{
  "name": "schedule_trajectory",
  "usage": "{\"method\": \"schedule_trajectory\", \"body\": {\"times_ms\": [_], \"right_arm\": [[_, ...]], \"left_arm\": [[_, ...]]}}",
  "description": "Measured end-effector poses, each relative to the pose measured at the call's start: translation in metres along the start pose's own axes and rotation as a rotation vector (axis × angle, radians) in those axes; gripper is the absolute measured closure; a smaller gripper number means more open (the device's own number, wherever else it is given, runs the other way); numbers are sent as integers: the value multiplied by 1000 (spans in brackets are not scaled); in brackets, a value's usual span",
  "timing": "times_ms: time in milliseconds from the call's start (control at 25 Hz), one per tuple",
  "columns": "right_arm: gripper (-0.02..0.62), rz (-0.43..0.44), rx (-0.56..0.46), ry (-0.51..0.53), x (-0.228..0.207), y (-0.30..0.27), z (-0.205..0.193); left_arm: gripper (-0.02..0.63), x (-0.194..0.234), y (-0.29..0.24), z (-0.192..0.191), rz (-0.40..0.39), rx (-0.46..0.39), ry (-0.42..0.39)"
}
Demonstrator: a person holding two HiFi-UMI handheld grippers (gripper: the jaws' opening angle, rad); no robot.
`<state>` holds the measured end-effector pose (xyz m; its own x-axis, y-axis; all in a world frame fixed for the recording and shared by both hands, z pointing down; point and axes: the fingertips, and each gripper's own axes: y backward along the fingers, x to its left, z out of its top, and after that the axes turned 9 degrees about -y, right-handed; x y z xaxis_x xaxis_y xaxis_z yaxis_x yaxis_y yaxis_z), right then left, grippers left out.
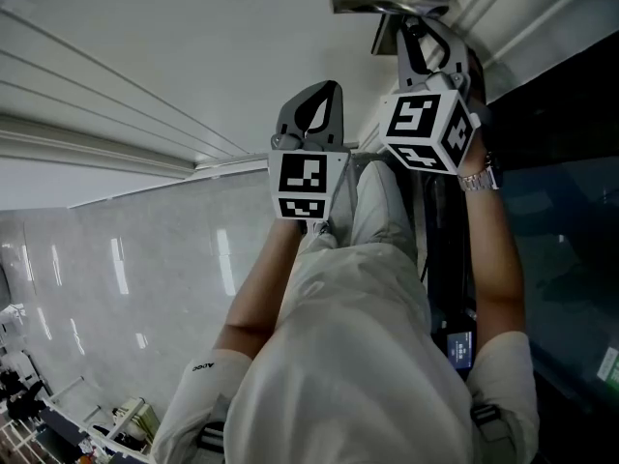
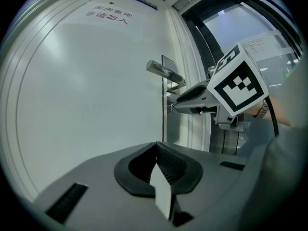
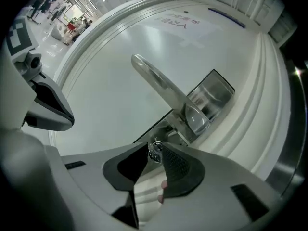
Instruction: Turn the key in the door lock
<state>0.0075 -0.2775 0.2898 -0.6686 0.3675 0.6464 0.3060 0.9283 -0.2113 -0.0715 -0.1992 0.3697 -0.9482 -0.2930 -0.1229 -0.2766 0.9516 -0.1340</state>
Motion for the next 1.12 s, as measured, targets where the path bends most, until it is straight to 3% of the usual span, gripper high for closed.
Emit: {"method": "schedule_trajectory", "body": {"times_ms": [200, 440, 640, 960, 1120], "right_arm": [[565, -43, -9, -17, -1, -2, 2], [574, -62, -9, -140, -5, -3, 1], [577, -33, -32, -342, -8, -5, 0], [577, 49, -58, -795, -16, -4, -6], [577, 114, -69, -972, -17, -5, -8]], "left_arm": [[598, 5, 0, -3, 8, 3, 6], [598, 11, 1, -5, 15, 5, 12], [598, 14, 2, -5, 21, 4, 17], [597, 15, 6, -4, 26, 3, 18], [598, 14, 6, -4, 27, 4, 10]]}}
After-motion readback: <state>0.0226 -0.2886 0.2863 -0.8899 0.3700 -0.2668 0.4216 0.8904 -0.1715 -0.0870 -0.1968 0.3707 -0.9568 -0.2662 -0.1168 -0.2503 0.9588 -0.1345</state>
